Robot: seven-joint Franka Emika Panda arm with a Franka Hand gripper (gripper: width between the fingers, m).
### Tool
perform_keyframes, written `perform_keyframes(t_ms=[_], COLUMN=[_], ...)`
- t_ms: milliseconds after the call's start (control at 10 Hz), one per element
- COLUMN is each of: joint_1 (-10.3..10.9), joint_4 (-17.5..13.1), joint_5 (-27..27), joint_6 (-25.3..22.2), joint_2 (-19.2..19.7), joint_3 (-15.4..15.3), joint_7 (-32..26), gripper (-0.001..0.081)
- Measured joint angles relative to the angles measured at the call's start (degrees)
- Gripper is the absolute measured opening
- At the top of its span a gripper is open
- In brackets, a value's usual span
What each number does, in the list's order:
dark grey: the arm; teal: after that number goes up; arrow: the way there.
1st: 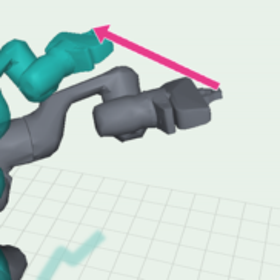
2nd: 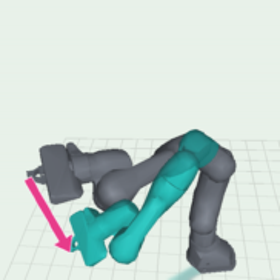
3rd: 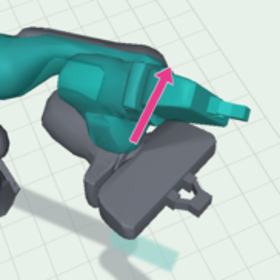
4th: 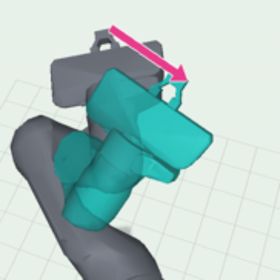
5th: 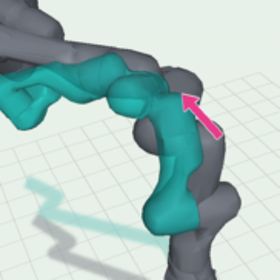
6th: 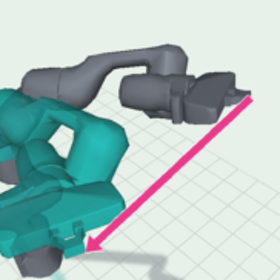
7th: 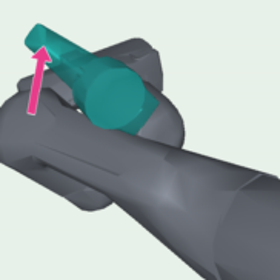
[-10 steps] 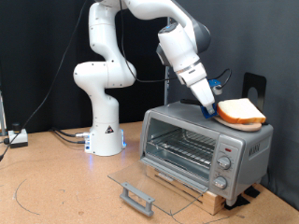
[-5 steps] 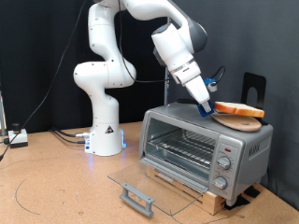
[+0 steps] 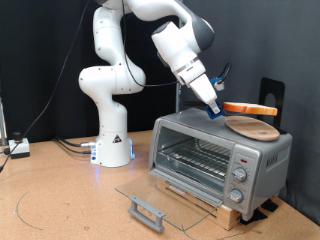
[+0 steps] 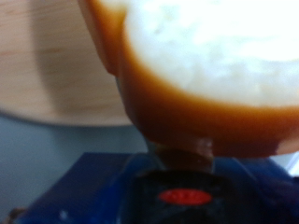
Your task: Make a piece of toast with the oven
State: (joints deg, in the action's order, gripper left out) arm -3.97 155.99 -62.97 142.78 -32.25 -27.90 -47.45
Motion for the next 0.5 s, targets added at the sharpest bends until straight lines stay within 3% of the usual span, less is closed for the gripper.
perform_keyframes(t_ms=[100, 300, 500], joint_1=[-0.8, -0.7, -1.1], joint_4=[0.2, 0.6, 2.6], joint_5=[2.3, 0.9, 0.5], joint_6=[-3.8, -2.2, -2.3], joint_2=[-1.2, -1.2, -2.5], joint_3=[1.0, 1.2, 5.2], joint_7=[1.8, -0.6, -6.4], gripper=[0.0429, 0.0429, 0.0429])
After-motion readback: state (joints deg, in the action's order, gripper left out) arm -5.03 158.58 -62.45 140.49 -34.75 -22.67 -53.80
